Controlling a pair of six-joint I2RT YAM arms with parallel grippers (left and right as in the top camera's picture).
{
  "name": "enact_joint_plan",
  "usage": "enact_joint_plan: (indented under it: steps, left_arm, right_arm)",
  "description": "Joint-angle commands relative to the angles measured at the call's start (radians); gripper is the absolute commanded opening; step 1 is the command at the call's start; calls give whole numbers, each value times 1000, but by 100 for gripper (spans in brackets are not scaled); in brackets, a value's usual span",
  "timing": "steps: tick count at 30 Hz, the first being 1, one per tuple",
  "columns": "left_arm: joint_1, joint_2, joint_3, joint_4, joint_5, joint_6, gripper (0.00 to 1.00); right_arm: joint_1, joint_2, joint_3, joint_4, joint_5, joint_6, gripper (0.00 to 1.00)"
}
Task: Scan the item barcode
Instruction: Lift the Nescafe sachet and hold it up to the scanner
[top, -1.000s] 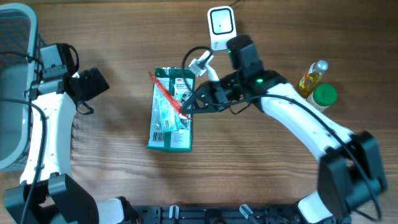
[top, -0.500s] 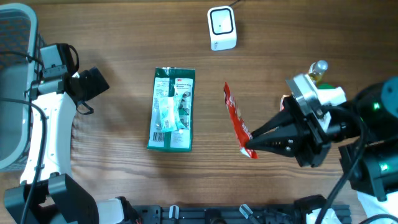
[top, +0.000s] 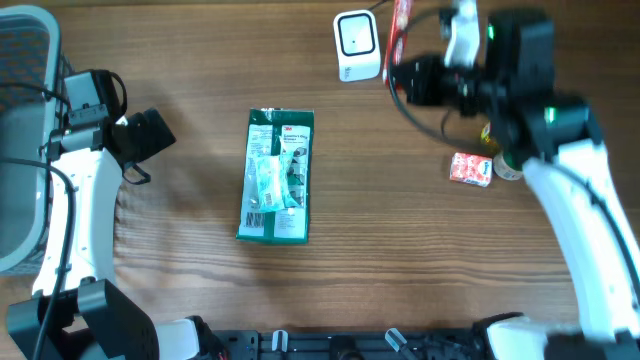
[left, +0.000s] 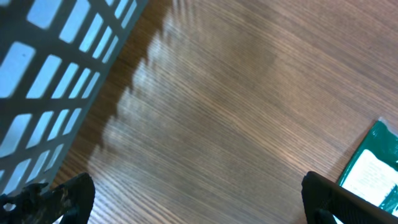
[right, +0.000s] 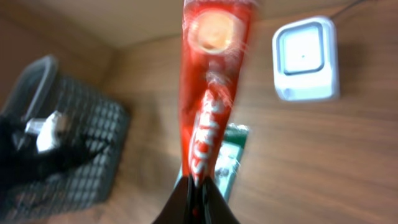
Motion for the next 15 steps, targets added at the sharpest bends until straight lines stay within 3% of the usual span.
enact_joint_plan:
  steps: [1, 3, 8, 15]
  left_arm:
    - [5, -7, 9, 3, -2, 13, 100]
    - [5, -7, 9, 3, -2, 13, 100]
    - [5, -7, 9, 3, -2, 13, 100]
    - [5, -7, 9, 3, -2, 13, 100]
  right_arm:
    - [34, 181, 296, -127, 196, -155, 4]
    - [54, 297, 375, -147, 251, -220, 4]
    - [72, 539, 378, -72, 276, -301, 4]
    - [77, 792, 378, 62, 275, -299, 4]
